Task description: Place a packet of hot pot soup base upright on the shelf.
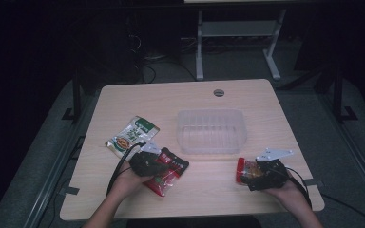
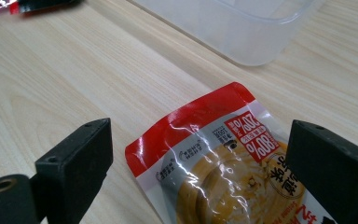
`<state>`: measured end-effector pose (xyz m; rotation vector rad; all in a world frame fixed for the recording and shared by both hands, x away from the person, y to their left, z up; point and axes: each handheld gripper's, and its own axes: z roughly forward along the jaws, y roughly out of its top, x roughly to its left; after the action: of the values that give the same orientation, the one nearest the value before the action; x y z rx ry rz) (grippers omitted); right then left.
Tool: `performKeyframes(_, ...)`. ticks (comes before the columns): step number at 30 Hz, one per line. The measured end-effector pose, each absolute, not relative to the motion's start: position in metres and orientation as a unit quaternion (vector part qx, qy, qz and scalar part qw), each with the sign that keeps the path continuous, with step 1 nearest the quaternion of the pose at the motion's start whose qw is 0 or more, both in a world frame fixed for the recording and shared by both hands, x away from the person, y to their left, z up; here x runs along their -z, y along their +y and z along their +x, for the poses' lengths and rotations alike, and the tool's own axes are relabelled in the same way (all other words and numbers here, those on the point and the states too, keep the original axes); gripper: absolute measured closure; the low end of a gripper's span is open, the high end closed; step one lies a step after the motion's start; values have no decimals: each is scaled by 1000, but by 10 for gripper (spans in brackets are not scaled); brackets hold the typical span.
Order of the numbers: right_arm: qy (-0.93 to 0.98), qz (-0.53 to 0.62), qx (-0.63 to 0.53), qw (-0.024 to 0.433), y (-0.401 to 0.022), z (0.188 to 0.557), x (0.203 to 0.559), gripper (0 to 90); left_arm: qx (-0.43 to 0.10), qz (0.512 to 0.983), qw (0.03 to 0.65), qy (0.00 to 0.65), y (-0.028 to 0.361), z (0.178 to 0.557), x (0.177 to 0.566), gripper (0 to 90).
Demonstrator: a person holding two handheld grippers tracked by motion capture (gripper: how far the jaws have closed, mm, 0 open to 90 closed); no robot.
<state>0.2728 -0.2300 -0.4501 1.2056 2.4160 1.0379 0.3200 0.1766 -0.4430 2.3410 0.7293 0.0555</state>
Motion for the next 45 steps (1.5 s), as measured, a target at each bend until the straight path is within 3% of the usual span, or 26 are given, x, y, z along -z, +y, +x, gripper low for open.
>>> performKeyframes(25,829,413,-356,123,-230,273,450,70,11,912,333,241,162,310,441,897)
performKeyframes(36,828,414,-357,126,-232,272,450,70,-33,891,370,262,191,304,415,897)
performKeyframes(45,828,412,-359,124,-232,272,449,70,-44,881,366,297,220,295,421,897)
